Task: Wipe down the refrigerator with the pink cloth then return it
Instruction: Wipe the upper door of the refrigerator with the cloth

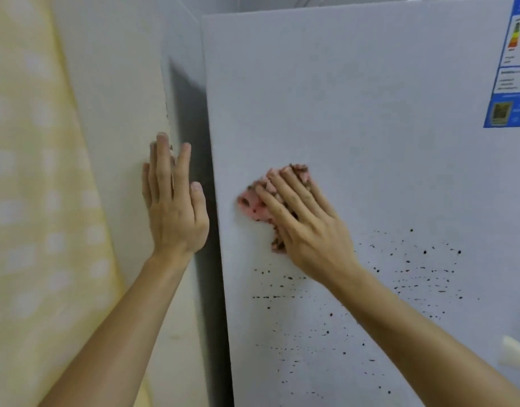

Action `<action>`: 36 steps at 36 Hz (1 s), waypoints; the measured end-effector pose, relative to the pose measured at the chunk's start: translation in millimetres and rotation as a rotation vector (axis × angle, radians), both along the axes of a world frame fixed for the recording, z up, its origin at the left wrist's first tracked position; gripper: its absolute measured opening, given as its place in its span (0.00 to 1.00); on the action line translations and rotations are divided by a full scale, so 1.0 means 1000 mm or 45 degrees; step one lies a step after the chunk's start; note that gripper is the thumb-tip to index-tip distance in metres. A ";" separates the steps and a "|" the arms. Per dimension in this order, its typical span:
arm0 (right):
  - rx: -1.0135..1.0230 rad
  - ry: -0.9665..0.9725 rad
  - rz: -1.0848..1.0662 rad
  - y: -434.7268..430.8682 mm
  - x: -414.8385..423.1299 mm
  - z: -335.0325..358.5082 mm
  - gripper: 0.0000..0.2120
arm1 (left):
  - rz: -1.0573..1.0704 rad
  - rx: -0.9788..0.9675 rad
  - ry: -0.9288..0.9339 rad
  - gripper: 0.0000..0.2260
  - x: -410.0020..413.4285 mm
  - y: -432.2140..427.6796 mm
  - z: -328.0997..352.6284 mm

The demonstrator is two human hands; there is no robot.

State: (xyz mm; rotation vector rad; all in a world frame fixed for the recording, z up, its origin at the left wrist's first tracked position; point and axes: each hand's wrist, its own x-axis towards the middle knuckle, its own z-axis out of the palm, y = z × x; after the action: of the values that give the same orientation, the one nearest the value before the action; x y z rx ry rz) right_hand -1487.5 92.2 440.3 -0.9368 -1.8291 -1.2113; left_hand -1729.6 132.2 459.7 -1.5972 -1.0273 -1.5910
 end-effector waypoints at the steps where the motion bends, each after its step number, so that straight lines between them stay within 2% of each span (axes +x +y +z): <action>1: 0.046 0.100 -0.008 0.001 0.000 0.008 0.29 | 0.017 -0.025 -0.037 0.26 -0.004 0.002 -0.003; 6: 0.166 0.570 -0.073 0.011 -0.023 0.042 0.26 | 0.068 -0.087 0.015 0.29 -0.022 0.016 -0.015; 9: 0.193 0.660 -0.074 0.016 -0.047 0.043 0.25 | 0.054 -0.039 0.021 0.28 -0.022 0.022 -0.017; 16: 0.092 0.390 0.015 0.017 -0.088 -0.002 0.28 | 0.039 0.052 0.039 0.29 -0.023 0.028 -0.019; 24: -0.120 -0.003 -0.007 0.005 -0.079 -0.091 0.26 | 0.035 0.083 0.024 0.28 -0.025 0.026 -0.020; 28: -0.141 -0.134 -0.049 0.004 -0.061 -0.105 0.33 | 0.020 0.085 0.023 0.28 -0.024 0.027 -0.018; 31: -0.145 -0.160 -0.085 0.004 -0.057 -0.098 0.40 | 0.006 0.086 0.021 0.28 -0.025 0.028 -0.018; 36: -0.071 0.021 -0.056 0.005 -0.053 -0.060 0.36 | -0.007 0.099 0.014 0.29 -0.024 0.029 -0.019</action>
State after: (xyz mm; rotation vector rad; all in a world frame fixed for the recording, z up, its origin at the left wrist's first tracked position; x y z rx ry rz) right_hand -1540.2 97.6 380.2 -1.0205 -1.8467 -1.1811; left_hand -1754.0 160.8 440.4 -1.5559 -0.9443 -1.6041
